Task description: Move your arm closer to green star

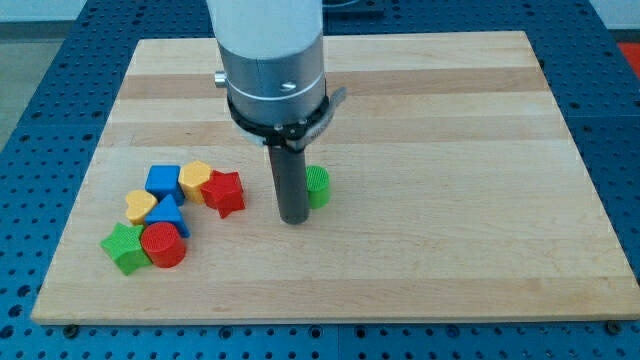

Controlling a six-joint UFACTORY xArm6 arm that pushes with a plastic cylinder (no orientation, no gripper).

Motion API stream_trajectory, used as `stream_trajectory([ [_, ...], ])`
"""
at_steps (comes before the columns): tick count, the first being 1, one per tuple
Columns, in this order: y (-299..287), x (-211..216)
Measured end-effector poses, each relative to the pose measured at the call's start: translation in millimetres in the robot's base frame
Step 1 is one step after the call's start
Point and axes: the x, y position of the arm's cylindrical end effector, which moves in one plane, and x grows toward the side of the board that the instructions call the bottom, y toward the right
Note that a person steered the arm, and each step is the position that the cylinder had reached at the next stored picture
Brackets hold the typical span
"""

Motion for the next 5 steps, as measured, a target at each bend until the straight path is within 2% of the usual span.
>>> stream_trajectory([
  [1, 0, 45],
  [2, -34, 76],
  [4, -148, 99],
  [5, -194, 97],
])
